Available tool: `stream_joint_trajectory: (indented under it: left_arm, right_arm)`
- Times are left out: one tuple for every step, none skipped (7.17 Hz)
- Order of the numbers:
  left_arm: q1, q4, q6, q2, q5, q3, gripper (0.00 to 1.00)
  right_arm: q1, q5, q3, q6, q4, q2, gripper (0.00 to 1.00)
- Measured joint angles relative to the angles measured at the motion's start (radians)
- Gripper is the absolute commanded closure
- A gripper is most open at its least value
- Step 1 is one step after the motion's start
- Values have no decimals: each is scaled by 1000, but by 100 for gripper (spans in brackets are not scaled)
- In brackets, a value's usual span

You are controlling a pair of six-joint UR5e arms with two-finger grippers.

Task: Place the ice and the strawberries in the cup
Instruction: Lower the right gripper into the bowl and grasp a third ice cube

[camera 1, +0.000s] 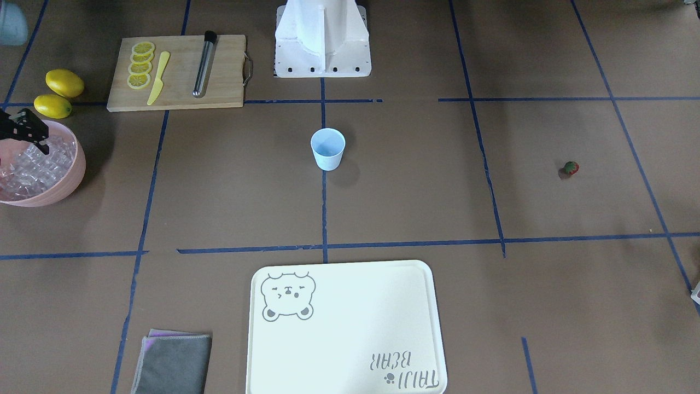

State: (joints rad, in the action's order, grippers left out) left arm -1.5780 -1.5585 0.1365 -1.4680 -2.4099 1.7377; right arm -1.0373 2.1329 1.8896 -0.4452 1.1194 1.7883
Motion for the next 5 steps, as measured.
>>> stream_joint_trajectory:
  left_arm:
    - [0,0,0,0,0,0,0]
    - [1,0,0,0,0,1,0]
    - [1,0,0,0,0,1,0]
    - [1,0,0,0,0,1,0]
    - [1,0,0,0,0,0,0]
  right_arm:
    - [0,1,-7,-4,-5,7,15]
    - [1,3,-13,-5,-8,13,17]
    - [1,6,-15,-6,-8,15,18]
    - [3,10,-16,-6,-9,18,18]
    - [7,13,-16,-6,-9,24,20]
